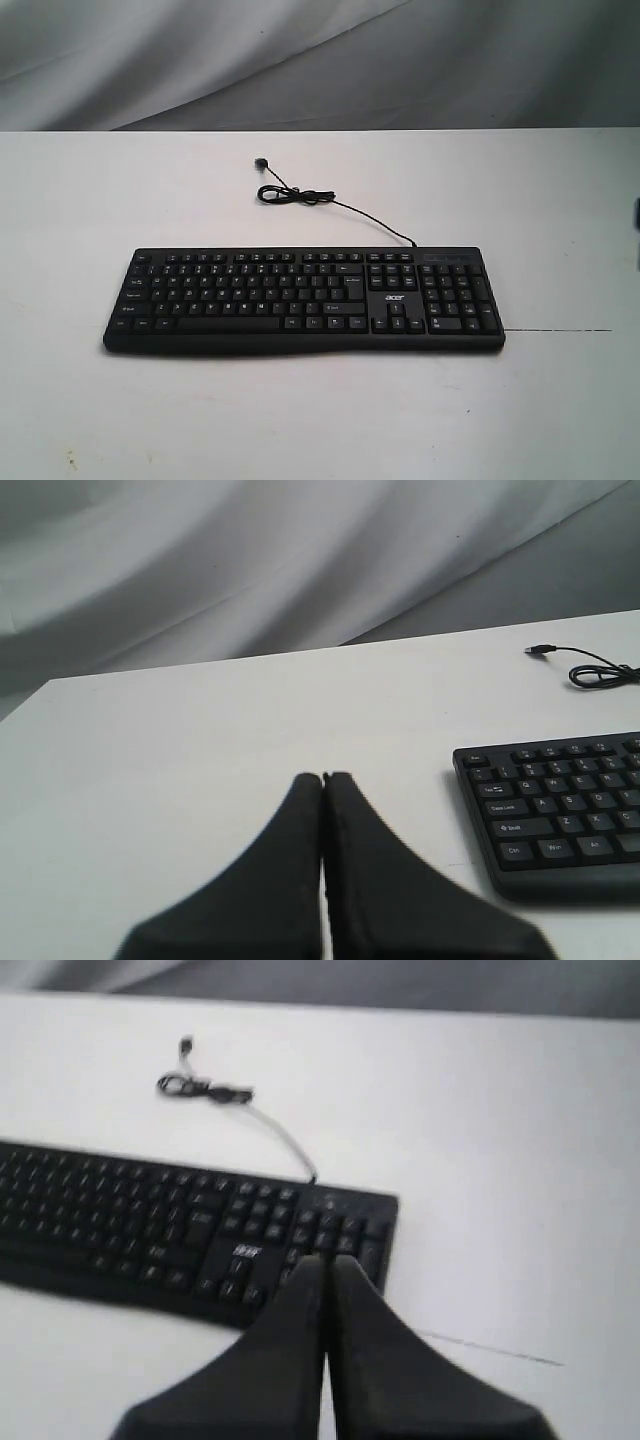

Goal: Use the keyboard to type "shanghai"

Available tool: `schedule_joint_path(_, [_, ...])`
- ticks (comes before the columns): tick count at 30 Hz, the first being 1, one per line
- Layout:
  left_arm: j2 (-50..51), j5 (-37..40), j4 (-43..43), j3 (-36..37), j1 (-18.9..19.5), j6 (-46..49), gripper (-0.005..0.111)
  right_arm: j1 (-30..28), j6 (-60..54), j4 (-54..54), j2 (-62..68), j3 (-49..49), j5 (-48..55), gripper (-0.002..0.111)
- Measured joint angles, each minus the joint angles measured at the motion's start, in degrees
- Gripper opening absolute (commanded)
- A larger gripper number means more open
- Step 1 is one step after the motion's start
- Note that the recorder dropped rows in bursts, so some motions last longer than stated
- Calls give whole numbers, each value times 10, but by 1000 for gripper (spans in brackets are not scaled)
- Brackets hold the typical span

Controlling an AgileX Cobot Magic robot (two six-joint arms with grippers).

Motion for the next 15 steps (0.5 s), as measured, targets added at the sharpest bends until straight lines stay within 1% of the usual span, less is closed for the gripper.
schedule_joint_path(4, [0,0,0,0,0,0,0,103,-16,0,126,-52,9,0])
schedule_joint_path(7, [0,0,0,0,0,0,0,157,-46,17,225,-117,10,0])
schedule_joint_path(10, [0,0,0,0,0,0,0,191,-105,73,310,-187,10,0])
schedule_joint_path(15, [0,0,0,0,0,0,0,221,-199,173,438,-306,13,0])
